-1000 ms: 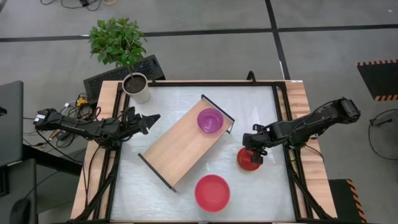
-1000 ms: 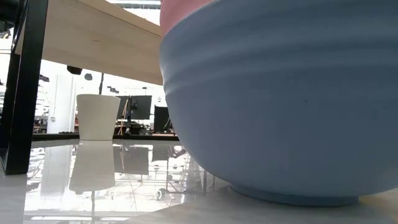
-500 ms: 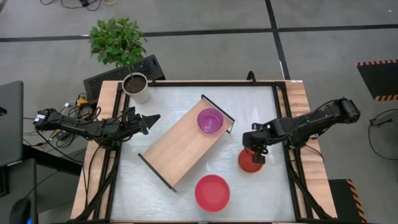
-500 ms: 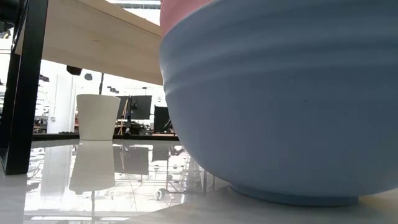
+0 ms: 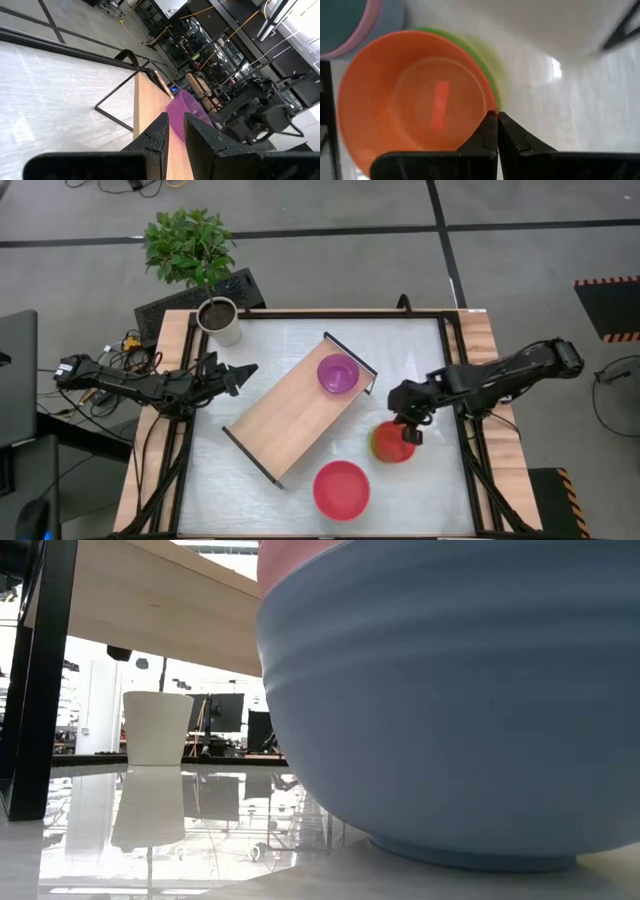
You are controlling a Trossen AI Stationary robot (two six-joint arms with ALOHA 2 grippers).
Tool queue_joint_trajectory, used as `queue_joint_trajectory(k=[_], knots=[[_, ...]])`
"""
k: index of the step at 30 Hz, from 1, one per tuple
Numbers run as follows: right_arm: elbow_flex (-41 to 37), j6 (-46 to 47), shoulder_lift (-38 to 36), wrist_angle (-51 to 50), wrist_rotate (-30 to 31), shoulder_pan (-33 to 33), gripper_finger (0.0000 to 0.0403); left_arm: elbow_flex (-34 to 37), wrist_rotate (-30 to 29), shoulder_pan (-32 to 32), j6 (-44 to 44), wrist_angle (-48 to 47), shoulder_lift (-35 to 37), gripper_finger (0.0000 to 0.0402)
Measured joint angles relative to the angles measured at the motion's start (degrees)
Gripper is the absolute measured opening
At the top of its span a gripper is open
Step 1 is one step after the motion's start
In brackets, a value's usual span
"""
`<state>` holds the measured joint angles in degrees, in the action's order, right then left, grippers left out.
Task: Place and stack bowls onto a shelf
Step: Stack the left red bowl on top of the violet bowl into the shelf
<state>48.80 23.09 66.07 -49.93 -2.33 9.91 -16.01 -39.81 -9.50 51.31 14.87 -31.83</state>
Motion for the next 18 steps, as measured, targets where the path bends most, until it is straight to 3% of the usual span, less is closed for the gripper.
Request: queue_joint_trajectory(k=[5, 9, 18], knots=[[1.4, -0.4, -0.7, 2.2, 1.2, -0.8, 0.0019, 0.0, 0.0, 0.0, 0.1, -0.6, 0.0, 0.0043], [3.6, -0.5, 0.0, -4.5, 0.9, -2.6, 0.0019, 0.0, 0.0, 0.0, 0.1, -0.6, 0.0, 0.0043], [18.4, -4.3, 1.2, -6.8, 3.4, -6.3, 0.0019, 0.0, 0.4, 0.0, 0.3, -1.4, 0.0, 0.0043]])
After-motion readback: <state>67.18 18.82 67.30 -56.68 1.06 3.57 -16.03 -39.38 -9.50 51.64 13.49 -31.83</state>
